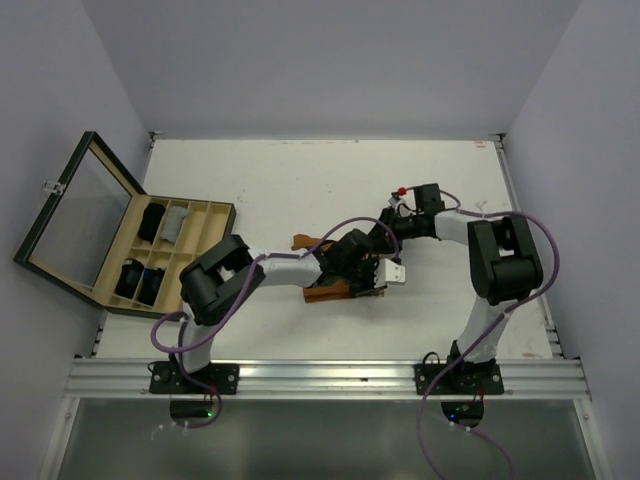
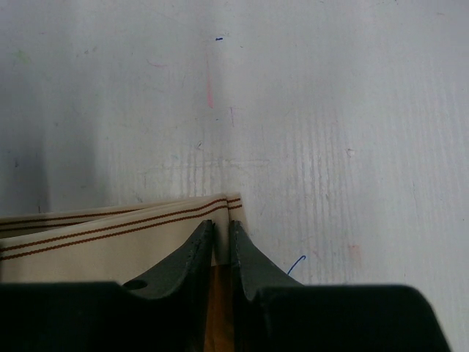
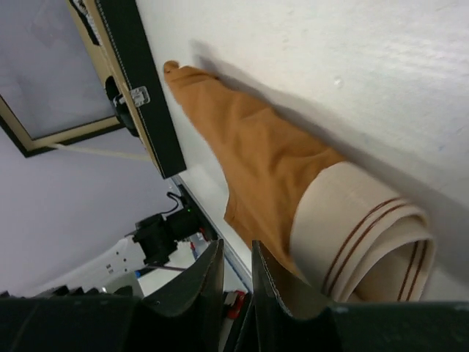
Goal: Roll the underwear
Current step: Fold the underwear
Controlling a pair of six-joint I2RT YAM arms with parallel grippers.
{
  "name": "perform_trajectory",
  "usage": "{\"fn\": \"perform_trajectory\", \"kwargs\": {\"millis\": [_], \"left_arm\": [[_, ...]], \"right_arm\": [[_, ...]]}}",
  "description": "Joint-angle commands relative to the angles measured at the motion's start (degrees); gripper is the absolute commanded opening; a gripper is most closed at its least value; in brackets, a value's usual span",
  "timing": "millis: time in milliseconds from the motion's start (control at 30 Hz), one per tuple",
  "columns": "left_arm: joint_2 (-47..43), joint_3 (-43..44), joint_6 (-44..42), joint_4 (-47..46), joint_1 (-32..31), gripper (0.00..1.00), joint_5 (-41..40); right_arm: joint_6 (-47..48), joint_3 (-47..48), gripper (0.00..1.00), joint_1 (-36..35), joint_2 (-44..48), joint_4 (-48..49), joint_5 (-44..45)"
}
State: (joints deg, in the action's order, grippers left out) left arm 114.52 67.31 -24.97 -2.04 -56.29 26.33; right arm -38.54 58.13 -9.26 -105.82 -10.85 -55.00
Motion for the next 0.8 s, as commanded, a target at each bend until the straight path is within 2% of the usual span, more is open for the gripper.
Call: {"fn": "perform_trajectory", "kwargs": {"millis": [0,67,167,333,433,500,567,667,733,767], "left_arm": [[3.2,-0.8,1.9,7.2,-0.2,0.19,1.1],[3.3,-0.9,2.1,7.4,-0.2,0.19,1.1],[2.8,-1.5,2.4,7.7,-0.2,0.2,1.4],[-2.9,-1.6,4.3,9.6,0.3,0.27,2.3],[-9.6,-0.3,9.4,11.9,3.5,0.33,7.9],[-13.3,0.8,13.4,12.7,7.3,0.36,13.6],[-17.3,1.2,17.3,12.9,11.9,0.38,15.6],[-17.4,1.8,20.6,12.3,18.6,0.39,18.7],[-14.3,2.0,22.0,10.6,21.4,0.38,18.2],[-12.8,2.4,24.3,9.9,23.7,0.38,20.7]], "right_arm": [[-5.8,-1.2,0.25,0.2,-4.5,14.1,-0.3],[-6.8,-1.1,0.25,0.2,-8.2,18.6,1.0],[-5.7,0.2,0.25,0.2,-11.9,19.6,2.6],[-1.5,2.1,0.25,0.2,-15.7,14.5,4.6],[1.3,1.7,0.24,0.2,-15.0,11.9,4.8],[2.2,1.0,0.24,0.2,-14.5,11.5,4.2],[3.6,0.8,0.24,0.2,-13.6,11.0,4.1],[6.5,1.1,0.24,0.2,-12.8,8.9,3.9],[7.0,1.2,0.25,0.2,-12.6,8.7,3.9],[6.8,1.2,0.25,0.2,-12.6,9.5,3.7]]}}
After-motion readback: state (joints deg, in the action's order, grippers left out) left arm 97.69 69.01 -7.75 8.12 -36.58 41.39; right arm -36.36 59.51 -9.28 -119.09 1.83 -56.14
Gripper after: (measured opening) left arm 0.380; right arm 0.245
